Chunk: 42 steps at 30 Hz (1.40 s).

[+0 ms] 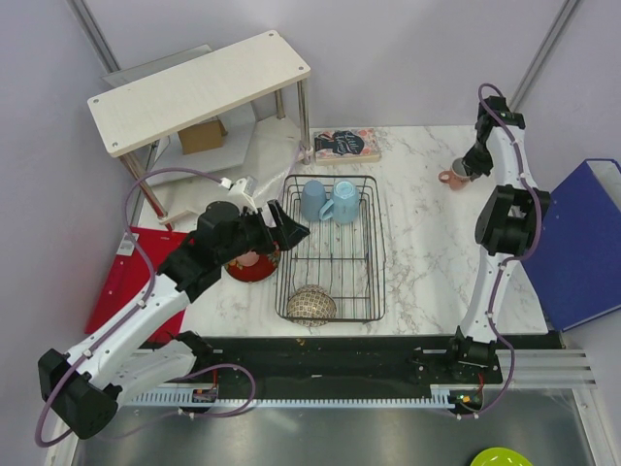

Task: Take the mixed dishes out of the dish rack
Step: Place the cup at the center of the board, then pick up the cup from the dish rack.

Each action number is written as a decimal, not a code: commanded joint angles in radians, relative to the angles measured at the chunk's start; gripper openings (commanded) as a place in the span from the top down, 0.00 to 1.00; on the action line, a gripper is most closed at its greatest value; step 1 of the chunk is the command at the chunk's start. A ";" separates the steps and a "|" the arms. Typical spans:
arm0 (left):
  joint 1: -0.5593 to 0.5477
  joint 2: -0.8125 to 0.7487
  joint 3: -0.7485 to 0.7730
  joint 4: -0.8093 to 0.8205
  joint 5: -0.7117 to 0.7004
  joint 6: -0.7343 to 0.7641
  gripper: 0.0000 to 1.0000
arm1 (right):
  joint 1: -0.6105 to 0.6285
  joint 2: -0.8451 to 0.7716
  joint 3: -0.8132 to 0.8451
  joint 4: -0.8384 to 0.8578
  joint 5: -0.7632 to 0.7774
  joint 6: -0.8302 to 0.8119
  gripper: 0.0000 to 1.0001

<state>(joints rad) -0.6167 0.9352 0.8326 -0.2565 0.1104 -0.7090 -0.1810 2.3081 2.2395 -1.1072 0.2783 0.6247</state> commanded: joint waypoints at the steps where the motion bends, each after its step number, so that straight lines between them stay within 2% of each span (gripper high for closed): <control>1: 0.000 0.025 0.008 0.006 0.043 -0.003 0.01 | -0.009 0.022 0.062 -0.091 -0.048 -0.025 1.00; 10: 0.000 0.054 0.007 0.002 0.058 -0.004 0.01 | -0.025 0.016 -0.032 -0.059 -0.079 -0.043 1.00; 12: 0.000 0.057 0.005 0.000 0.058 -0.003 0.01 | -0.023 -0.001 -0.058 -0.033 -0.083 -0.048 0.90; 13: 0.000 0.059 0.008 0.000 0.058 -0.003 0.01 | -0.023 -0.007 -0.069 -0.023 -0.087 -0.049 0.77; 15: 0.002 0.065 0.010 0.002 0.063 -0.001 0.01 | -0.025 -0.036 -0.104 0.009 -0.102 -0.056 0.65; 16: 0.002 0.066 0.011 0.002 0.064 -0.001 0.01 | -0.025 -0.047 -0.116 0.020 -0.109 -0.056 0.55; 19: 0.000 0.074 0.016 0.000 0.069 0.000 0.01 | -0.025 -0.076 -0.139 0.038 -0.137 -0.059 0.41; 25: 0.000 0.053 0.008 0.000 0.037 0.000 0.01 | -0.002 -0.133 -0.097 0.040 -0.197 -0.027 0.31; 34: 0.000 0.045 0.036 -0.016 -0.015 0.049 0.01 | 0.083 -0.286 -0.038 0.076 -0.261 0.033 0.28; 37: 0.000 0.054 0.045 -0.018 -0.055 0.069 0.01 | 0.173 -0.444 -0.170 0.174 -0.267 0.026 0.28; 38: 0.000 0.062 0.054 -0.018 -0.061 0.074 0.01 | 0.211 -0.573 -0.336 0.320 -0.274 0.023 0.28; 40: 0.000 0.080 0.066 -0.026 -0.074 0.086 0.00 | 0.299 -0.714 -0.530 0.488 -0.272 0.021 0.28; 41: 0.002 0.111 0.085 -0.036 -0.080 0.088 0.01 | 0.326 -0.840 -0.711 0.645 -0.268 0.020 0.29; 42: 0.000 0.126 0.094 -0.043 -0.087 0.092 0.01 | 0.369 -0.899 -0.794 0.714 -0.263 0.012 0.30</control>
<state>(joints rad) -0.6167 1.0111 0.8547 -0.2852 0.0792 -0.6777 0.0578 1.7061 1.7821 -0.7925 0.0338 0.6357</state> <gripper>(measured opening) 0.993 0.715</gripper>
